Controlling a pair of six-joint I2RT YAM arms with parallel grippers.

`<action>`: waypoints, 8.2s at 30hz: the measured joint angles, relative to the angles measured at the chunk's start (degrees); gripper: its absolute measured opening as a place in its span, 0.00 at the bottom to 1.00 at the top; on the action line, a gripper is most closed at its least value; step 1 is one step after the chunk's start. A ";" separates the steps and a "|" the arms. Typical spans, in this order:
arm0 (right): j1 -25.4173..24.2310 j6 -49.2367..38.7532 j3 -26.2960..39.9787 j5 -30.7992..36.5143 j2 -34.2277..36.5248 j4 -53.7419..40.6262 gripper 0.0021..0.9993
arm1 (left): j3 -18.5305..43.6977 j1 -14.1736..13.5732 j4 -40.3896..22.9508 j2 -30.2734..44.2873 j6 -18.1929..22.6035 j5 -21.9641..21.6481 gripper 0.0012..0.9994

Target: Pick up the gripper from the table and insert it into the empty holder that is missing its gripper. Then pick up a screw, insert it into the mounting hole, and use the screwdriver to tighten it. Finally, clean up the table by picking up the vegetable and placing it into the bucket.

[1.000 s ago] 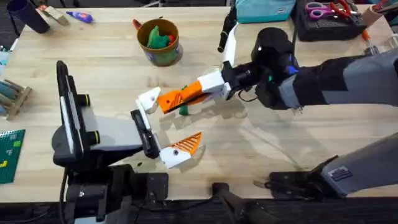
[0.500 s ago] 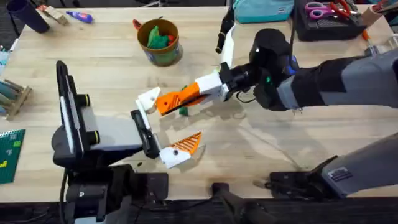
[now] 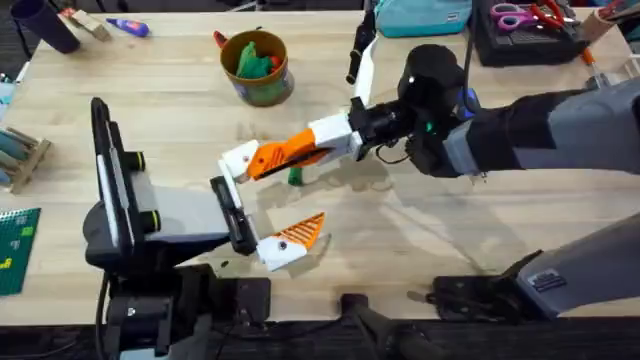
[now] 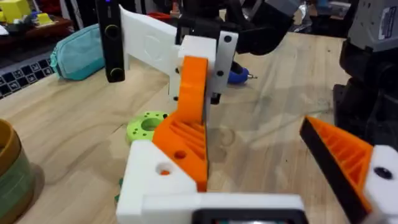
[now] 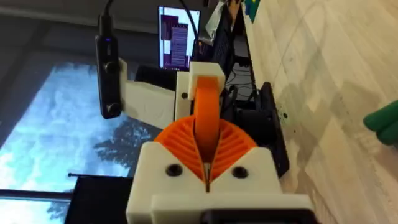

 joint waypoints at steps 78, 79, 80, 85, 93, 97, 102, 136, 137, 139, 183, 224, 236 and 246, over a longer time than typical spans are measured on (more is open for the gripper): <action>2.45 -0.20 5.00 -0.57 2.77 -3.69 0.01 | 0.02 0.22 0.05 0.01 -0.19 -0.12 0.99; 2.42 -0.20 5.18 -0.89 2.96 -3.69 0.01 | 0.02 0.22 0.04 0.00 -0.20 -0.10 0.99; 2.38 -0.20 5.36 -1.24 3.11 -3.69 0.01 | 0.02 0.22 0.03 0.00 -0.20 -0.03 0.99; 2.02 -0.21 5.68 -2.69 3.23 -3.78 0.01 | 0.02 0.21 0.02 0.00 0.01 0.06 0.99; 1.94 -0.21 5.92 -3.20 3.23 -4.02 0.01 | 0.02 0.22 0.02 0.00 0.24 0.04 0.99; 1.94 -0.21 5.93 -3.16 3.25 -4.02 0.01 | 0.02 0.22 0.02 0.00 0.24 0.04 0.99; 1.98 -0.38 5.93 -2.79 3.23 -4.02 0.01 | 0.02 0.22 0.02 0.01 0.24 0.02 0.99; 1.98 -1.48 9.95 -3.41 6.10 -5.47 0.01 | 0.02 0.22 0.20 0.00 0.22 -1.06 0.99; 1.98 -1.47 9.95 -3.41 6.10 -5.48 0.01 | 0.02 0.22 0.21 0.00 0.22 -1.06 0.99; 1.98 -1.47 9.95 -3.41 6.11 -5.48 0.01 | 0.02 0.22 0.20 0.00 0.22 -1.07 0.99; -2.89 -45.27 25.16 27.49 -15.15 -80.60 0.80 | 0.02 0.22 0.09 0.00 0.17 -0.20 0.99; 1.07 -72.40 44.99 79.16 8.35 -113.33 0.43 | 0.02 0.22 0.07 0.01 0.15 -0.20 0.99; 1.08 -72.40 44.99 79.13 9.71 -113.28 0.35 | 0.02 0.22 0.07 0.00 0.17 -0.20 0.99; 1.09 -72.20 45.08 79.12 9.85 -113.28 0.24 | 0.02 0.22 0.07 0.00 0.17 -0.20 0.99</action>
